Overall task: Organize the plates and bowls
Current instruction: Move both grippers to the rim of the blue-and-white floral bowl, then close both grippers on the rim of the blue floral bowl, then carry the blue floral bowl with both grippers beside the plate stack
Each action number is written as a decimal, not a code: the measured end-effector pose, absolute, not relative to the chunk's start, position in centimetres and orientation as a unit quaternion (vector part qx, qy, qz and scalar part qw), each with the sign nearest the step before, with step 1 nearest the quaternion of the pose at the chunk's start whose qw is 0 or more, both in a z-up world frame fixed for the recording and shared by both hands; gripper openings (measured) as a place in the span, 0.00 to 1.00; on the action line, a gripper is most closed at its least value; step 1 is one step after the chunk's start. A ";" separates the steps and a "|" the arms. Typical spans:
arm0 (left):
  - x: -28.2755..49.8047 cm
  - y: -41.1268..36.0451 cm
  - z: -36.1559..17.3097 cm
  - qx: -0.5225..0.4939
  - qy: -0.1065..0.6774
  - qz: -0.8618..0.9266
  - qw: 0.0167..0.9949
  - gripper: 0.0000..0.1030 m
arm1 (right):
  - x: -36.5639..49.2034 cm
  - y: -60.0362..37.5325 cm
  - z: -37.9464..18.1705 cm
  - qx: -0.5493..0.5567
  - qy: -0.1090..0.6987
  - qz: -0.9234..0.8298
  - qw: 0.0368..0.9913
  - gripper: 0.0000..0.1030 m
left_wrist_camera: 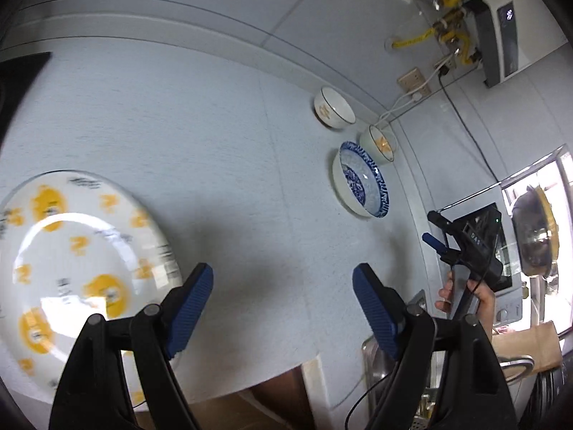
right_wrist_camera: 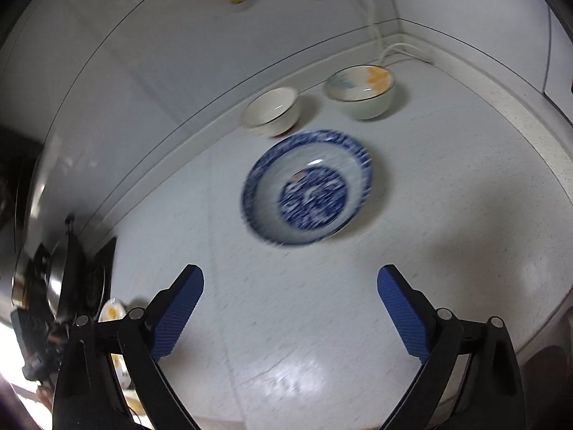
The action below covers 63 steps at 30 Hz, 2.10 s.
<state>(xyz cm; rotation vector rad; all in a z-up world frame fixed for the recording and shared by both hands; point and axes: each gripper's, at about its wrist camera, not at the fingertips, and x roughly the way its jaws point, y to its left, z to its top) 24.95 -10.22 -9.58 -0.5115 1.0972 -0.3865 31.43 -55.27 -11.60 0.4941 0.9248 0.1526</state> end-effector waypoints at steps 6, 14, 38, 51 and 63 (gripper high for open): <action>32.0 -19.5 -13.4 -0.262 0.542 -0.157 0.783 0.78 | 38.1 -58.5 -15.5 0.246 0.477 0.074 0.840 0.93; 40.4 -27.3 -17.5 -0.260 0.556 -0.118 0.781 0.78 | 43.7 -58.8 -18.3 0.188 0.510 0.105 0.833 0.93; 47.6 -33.5 -21.2 -0.184 0.595 -0.158 0.766 0.11 | 46.8 -58.5 -21.3 0.176 0.538 0.140 0.813 0.14; 42.3 -28.6 -19.3 -0.214 0.594 -0.149 0.761 0.10 | 42.9 -52.7 -18.8 0.144 0.527 0.140 0.826 0.09; 33.6 -20.8 -16.1 -0.231 0.571 -0.143 0.774 0.10 | 35.8 -46.0 -16.7 0.131 0.516 0.171 0.829 0.09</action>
